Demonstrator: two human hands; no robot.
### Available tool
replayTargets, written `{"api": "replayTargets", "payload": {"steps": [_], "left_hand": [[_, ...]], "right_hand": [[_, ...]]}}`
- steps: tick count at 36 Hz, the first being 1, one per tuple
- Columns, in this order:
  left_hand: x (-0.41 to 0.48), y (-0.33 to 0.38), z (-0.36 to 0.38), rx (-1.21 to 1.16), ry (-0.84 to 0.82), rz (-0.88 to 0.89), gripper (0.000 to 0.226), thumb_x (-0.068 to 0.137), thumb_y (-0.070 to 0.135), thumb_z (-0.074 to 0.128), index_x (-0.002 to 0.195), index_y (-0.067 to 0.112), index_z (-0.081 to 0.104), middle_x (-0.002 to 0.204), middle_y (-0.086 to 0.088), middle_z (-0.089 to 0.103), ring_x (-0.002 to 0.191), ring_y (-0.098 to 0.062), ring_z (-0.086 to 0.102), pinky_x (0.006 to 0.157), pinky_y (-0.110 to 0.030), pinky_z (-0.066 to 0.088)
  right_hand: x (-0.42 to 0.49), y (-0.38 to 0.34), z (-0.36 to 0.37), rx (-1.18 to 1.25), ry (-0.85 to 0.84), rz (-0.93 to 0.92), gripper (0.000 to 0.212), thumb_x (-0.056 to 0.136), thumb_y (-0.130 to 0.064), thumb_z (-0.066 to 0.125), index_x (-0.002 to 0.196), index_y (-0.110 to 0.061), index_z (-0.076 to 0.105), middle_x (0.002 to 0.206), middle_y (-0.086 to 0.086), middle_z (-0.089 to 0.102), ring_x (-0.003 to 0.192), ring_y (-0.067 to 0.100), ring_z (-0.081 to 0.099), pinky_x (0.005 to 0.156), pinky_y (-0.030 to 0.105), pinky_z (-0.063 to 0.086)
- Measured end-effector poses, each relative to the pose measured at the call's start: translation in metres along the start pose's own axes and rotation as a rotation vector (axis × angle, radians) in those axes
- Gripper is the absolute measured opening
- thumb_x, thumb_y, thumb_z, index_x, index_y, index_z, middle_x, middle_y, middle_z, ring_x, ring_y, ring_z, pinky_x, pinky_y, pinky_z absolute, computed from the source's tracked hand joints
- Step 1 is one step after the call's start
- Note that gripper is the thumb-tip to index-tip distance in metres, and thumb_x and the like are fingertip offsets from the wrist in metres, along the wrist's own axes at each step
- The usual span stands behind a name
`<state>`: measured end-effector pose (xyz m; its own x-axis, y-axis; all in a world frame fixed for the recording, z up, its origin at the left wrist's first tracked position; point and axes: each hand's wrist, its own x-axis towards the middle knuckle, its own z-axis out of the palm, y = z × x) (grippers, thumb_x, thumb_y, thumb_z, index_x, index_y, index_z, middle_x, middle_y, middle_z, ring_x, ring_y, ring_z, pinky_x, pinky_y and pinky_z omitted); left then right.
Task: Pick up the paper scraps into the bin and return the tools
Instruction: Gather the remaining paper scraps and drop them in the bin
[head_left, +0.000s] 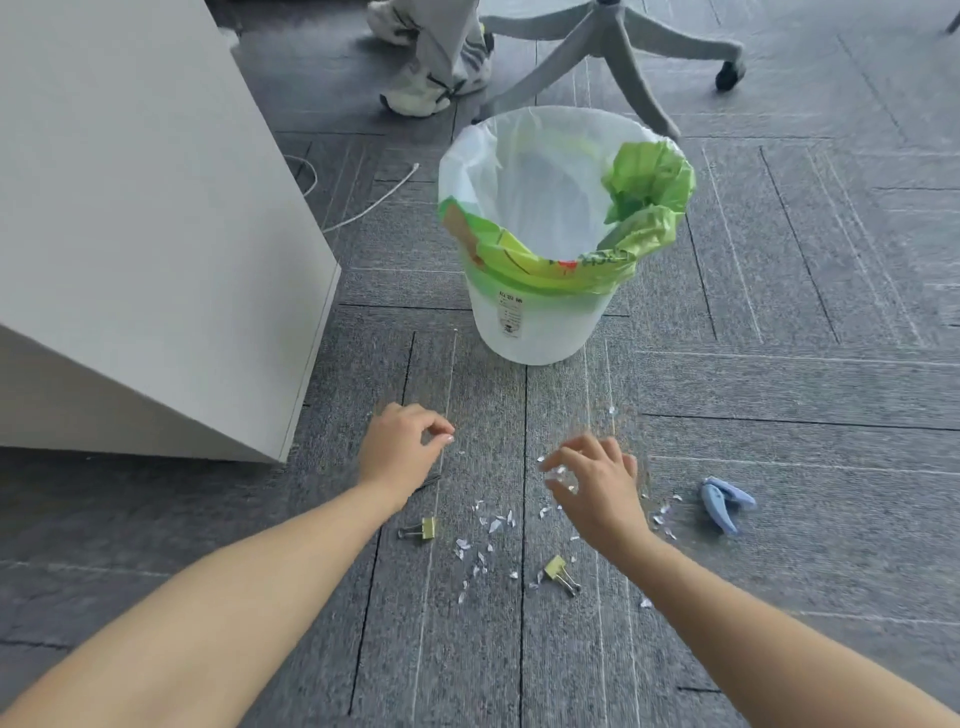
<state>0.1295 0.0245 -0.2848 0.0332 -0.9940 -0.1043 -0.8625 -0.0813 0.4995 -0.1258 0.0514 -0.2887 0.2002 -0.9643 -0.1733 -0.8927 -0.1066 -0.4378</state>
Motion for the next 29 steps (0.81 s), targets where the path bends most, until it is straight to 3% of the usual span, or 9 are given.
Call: {"api": "replayTargets", "payload": {"steps": [9, 13, 17, 21, 29], "left_hand": [[-0.004, -0.016, 0.039, 0.036, -0.1, -0.11, 0.012, 0.083, 0.042, 0.069, 0.094, 0.038, 0.07, 0.102, 0.019, 0.067, 0.1, -0.009, 0.05, 0.092, -0.035, 0.038], [0.002, -0.015, 0.047, 0.04, -0.073, -0.112, 0.017, 0.082, 0.041, 0.07, 0.098, 0.035, 0.071, 0.102, 0.016, 0.067, 0.093, -0.008, 0.048, 0.088, -0.033, 0.039], [0.007, -0.016, 0.051, 0.026, -0.051, -0.124, 0.013, 0.081, 0.042, 0.071, 0.092, 0.034, 0.071, 0.098, 0.016, 0.067, 0.092, -0.008, 0.046, 0.089, -0.033, 0.035], [0.009, -0.018, 0.055, 0.028, -0.047, -0.115, 0.014, 0.078, 0.045, 0.073, 0.087, 0.034, 0.07, 0.095, 0.018, 0.066, 0.094, -0.01, 0.048, 0.089, -0.035, 0.036], [0.011, -0.02, 0.058, 0.074, -0.03, -0.064, 0.011, 0.078, 0.045, 0.072, 0.083, 0.035, 0.071, 0.091, 0.018, 0.064, 0.096, -0.012, 0.046, 0.085, -0.035, 0.035]], "right_hand": [[-0.005, -0.001, 0.031, -0.005, -0.121, -0.01, 0.012, 0.087, -0.042, 0.064, 0.099, -0.041, 0.067, 0.112, -0.02, 0.051, 0.113, 0.009, 0.039, 0.098, 0.035, 0.025], [-0.004, -0.005, 0.04, 0.0, -0.133, -0.018, 0.013, 0.089, -0.041, 0.063, 0.102, -0.041, 0.067, 0.111, -0.02, 0.051, 0.111, 0.008, 0.038, 0.09, 0.03, 0.021], [-0.001, -0.009, 0.046, 0.02, -0.146, -0.013, 0.011, 0.088, -0.042, 0.063, 0.098, -0.041, 0.067, 0.109, -0.019, 0.051, 0.108, 0.009, 0.038, 0.091, 0.031, 0.022], [0.002, -0.015, 0.051, 0.005, -0.16, -0.03, 0.012, 0.089, -0.044, 0.061, 0.098, -0.04, 0.067, 0.106, -0.018, 0.049, 0.108, 0.009, 0.037, 0.083, 0.027, 0.013], [-0.002, -0.019, 0.062, 0.013, -0.156, -0.029, 0.011, 0.087, -0.044, 0.063, 0.098, -0.04, 0.065, 0.107, -0.022, 0.048, 0.106, 0.007, 0.036, 0.093, 0.03, 0.022]]}}
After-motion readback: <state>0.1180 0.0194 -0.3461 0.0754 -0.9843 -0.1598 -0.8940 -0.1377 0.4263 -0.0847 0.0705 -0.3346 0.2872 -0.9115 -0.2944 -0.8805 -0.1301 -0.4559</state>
